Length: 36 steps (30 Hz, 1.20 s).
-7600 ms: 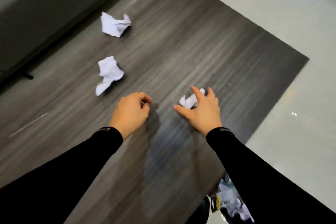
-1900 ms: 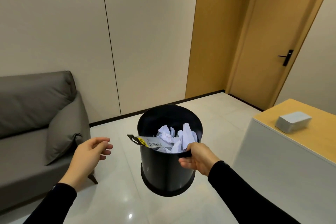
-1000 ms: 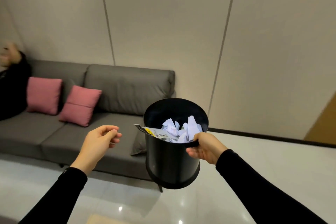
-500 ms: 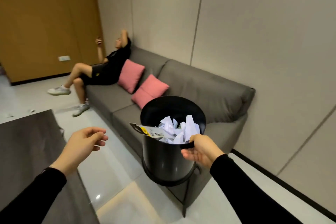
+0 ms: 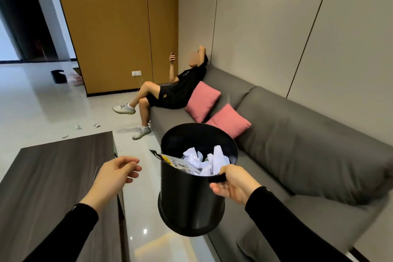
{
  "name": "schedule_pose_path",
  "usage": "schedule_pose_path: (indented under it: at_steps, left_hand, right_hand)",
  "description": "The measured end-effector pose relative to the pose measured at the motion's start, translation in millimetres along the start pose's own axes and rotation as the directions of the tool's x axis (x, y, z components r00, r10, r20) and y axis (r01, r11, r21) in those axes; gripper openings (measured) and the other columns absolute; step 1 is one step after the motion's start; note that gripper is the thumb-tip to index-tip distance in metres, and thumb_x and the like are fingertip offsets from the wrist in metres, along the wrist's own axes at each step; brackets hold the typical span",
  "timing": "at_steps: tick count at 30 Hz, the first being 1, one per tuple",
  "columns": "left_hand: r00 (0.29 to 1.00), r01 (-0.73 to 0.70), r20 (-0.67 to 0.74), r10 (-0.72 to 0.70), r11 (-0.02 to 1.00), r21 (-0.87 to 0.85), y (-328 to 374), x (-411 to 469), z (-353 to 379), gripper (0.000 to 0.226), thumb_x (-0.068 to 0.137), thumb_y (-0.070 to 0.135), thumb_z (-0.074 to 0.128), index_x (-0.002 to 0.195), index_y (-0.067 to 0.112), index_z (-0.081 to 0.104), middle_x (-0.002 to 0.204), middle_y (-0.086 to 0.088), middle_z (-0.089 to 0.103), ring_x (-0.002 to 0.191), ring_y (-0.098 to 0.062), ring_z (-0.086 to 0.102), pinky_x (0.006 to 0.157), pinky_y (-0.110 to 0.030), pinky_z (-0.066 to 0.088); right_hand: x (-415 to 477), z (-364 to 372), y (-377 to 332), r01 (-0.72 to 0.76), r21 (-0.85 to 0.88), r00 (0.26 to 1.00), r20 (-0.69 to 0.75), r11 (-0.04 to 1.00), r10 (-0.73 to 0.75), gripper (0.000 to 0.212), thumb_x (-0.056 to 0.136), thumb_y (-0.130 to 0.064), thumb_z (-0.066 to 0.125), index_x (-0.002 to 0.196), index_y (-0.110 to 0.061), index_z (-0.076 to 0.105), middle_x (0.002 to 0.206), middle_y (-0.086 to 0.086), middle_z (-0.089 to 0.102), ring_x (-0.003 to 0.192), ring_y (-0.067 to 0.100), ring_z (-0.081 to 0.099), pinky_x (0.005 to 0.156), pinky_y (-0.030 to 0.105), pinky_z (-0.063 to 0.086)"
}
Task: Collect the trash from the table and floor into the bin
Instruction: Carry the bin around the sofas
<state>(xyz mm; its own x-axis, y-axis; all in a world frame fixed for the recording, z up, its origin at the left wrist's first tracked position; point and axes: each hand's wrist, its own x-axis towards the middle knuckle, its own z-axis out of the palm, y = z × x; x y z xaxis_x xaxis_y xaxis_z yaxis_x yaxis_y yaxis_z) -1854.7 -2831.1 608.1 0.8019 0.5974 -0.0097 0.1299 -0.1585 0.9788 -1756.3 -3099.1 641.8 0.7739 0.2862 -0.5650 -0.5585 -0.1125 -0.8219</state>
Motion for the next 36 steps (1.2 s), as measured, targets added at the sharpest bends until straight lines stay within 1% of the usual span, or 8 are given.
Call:
schedule_pose_path:
  at_steps: [5, 10, 13, 16, 21, 24, 29, 36]
  left_hand:
    - [0.999, -0.013, -0.046, 0.012, 1.0, -0.018, 15, 91, -6, 0.018, 0.088, 0.006, 0.053, 0.083, 0.013, 0.068, 0.073, -0.004, 0.073, 0.064, -0.018, 0.065, 0.061, -0.029, 0.05]
    - [0.996, -0.004, -0.088, 0.003, 1.0, -0.01, 21, 161, -14, 0.017, 0.088, 0.007, 0.053, 0.083, 0.015, 0.068, 0.075, -0.005, 0.073, 0.066, -0.018, 0.065, 0.061, -0.029, 0.049]
    - [0.992, 0.018, -0.125, -0.019, 1.0, -0.007, 18, 195, -19, 0.017, 0.088, 0.008, 0.053, 0.084, 0.015, 0.068, 0.071, -0.002, 0.074, 0.063, -0.015, 0.065, 0.06, -0.026, 0.049]
    - [0.985, 0.027, -0.172, -0.024, 1.0, 0.014, 13, 234, -22, 0.017, 0.088, 0.008, 0.053, 0.085, 0.015, 0.068, 0.074, -0.004, 0.073, 0.064, -0.015, 0.063, 0.058, -0.024, 0.05]
    - [0.963, 0.035, -0.268, -0.025, 0.999, 0.034, 12, 308, -25, 0.016, 0.088, 0.008, 0.053, 0.086, 0.013, 0.068, 0.075, -0.005, 0.073, 0.064, -0.016, 0.063, 0.061, -0.029, 0.05]
    - [0.947, 0.055, -0.319, -0.044, 0.998, 0.025, 17, 352, -26, 0.015, 0.088, 0.008, 0.054, 0.086, 0.013, 0.068, 0.076, -0.006, 0.073, 0.066, -0.018, 0.063, 0.063, -0.029, 0.05]
    - [0.912, 0.068, -0.408, -0.055, 0.998, 0.016, 22, 417, -32, 0.017, 0.088, 0.009, 0.054, 0.085, 0.016, 0.069, 0.074, -0.004, 0.074, 0.064, -0.015, 0.064, 0.062, -0.028, 0.05]
    - [0.892, 0.081, -0.447, -0.069, 0.997, 0.009, 14, 501, -46, 0.016, 0.089, 0.009, 0.053, 0.087, 0.014, 0.068, 0.078, -0.007, 0.072, 0.067, -0.018, 0.064, 0.063, -0.029, 0.05]
  right_hand:
    - [75, 41, -60, 0.018, -0.037, 0.999, 0.035, 0.999, -0.017, 0.022, 0.088, 0.0, 0.032, 0.104, 0.002, 0.046, 0.064, 0.018, 0.059, 0.031, 0.018, 0.06, 0.032, 0.021, 0.048]
    - [144, 75, -108, 0.027, -0.052, 0.997, 0.07, 0.998, -0.024, 0.02, 0.089, 0.001, 0.031, 0.104, 0.001, 0.044, 0.065, 0.017, 0.058, 0.03, 0.018, 0.06, 0.031, 0.021, 0.048]
    - [189, 93, -137, 0.006, -0.067, 0.996, 0.084, 0.998, -0.001, 0.02, 0.09, 0.0, 0.031, 0.105, 0.001, 0.044, 0.058, 0.017, 0.059, 0.029, 0.018, 0.059, 0.029, 0.021, 0.046]
    - [240, 114, -161, -0.007, -0.099, 0.992, 0.125, 0.995, 0.019, 0.02, 0.09, -0.001, 0.032, 0.106, 0.0, 0.044, 0.065, 0.018, 0.057, 0.029, 0.018, 0.06, 0.029, 0.021, 0.046]
    - [323, 144, -201, 0.001, -0.132, 0.978, 0.209, 0.991, 0.027, 0.025, 0.089, -0.001, 0.032, 0.112, -0.001, 0.044, 0.07, 0.019, 0.059, 0.032, 0.02, 0.062, 0.031, 0.021, 0.046]
    - [365, 162, -232, 0.011, -0.146, 0.966, 0.256, 0.989, 0.027, 0.023, 0.088, 0.0, 0.032, 0.109, 0.0, 0.041, 0.071, 0.02, 0.06, 0.032, 0.02, 0.062, 0.031, 0.021, 0.047]
    - [426, 197, -284, 0.026, -0.199, 0.941, 0.335, 0.98, 0.043, 0.018, 0.088, 0.001, 0.033, 0.104, 0.0, 0.041, 0.07, 0.018, 0.058, 0.031, 0.018, 0.061, 0.031, 0.021, 0.047]
    - [504, 249, -330, 0.01, -0.245, 0.925, 0.371, 0.97, 0.084, 0.021, 0.089, 0.001, 0.033, 0.108, -0.001, 0.039, 0.075, 0.019, 0.058, 0.031, 0.017, 0.061, 0.033, 0.022, 0.049]
